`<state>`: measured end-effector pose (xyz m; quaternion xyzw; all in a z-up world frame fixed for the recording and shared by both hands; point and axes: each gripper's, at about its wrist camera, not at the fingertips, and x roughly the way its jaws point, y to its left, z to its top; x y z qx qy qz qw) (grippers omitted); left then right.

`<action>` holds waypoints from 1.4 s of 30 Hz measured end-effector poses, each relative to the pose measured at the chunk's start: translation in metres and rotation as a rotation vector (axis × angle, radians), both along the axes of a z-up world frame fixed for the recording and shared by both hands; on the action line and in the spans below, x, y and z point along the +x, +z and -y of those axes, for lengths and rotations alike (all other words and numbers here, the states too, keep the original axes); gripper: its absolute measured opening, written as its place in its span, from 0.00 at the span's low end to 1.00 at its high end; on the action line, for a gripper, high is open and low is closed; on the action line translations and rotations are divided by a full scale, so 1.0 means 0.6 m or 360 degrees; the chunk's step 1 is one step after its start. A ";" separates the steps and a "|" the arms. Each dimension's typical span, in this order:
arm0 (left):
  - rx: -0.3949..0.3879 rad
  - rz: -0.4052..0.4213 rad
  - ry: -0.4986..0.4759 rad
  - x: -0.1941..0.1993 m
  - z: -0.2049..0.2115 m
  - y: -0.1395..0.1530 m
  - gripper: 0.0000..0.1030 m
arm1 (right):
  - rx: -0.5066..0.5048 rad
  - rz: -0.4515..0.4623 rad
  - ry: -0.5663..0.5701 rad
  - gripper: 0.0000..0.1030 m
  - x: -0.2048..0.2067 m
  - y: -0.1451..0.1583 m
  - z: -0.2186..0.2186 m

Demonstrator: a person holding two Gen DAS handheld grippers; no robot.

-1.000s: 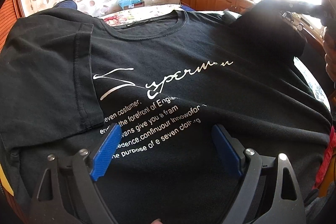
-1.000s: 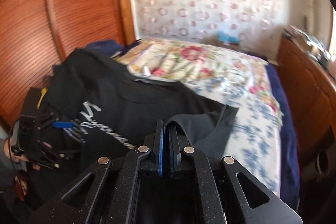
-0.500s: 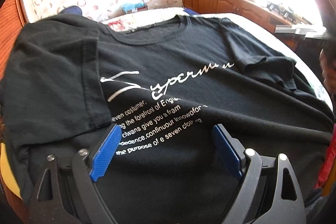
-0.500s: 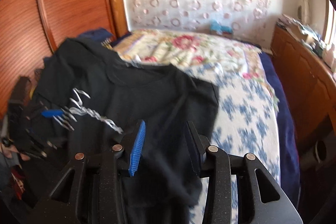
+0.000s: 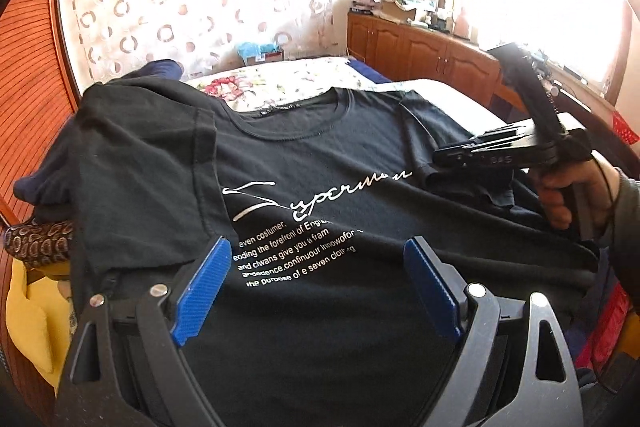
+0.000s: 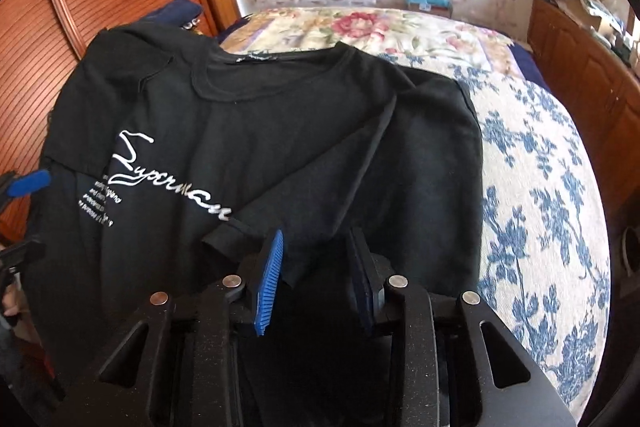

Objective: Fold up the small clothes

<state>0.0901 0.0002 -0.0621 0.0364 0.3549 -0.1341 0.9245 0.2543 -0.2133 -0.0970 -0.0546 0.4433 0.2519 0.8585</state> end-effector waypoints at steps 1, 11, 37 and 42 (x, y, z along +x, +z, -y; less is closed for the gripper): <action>-0.0006 0.0007 0.0002 -0.002 -0.002 0.002 0.86 | 0.0005 -0.0008 0.0020 0.10 0.003 0.001 -0.007; 0.0004 0.0015 0.0047 -0.014 -0.042 0.009 0.86 | 0.0105 0.0153 0.0189 0.02 0.056 0.074 -0.120; -0.0081 0.0022 0.0057 -0.038 -0.032 0.004 0.86 | -0.0094 0.0122 0.0158 0.25 -0.136 0.020 0.038; -0.0081 0.0028 0.0044 -0.044 -0.027 0.008 0.86 | -0.0107 0.0109 0.0146 0.25 -0.153 0.003 0.038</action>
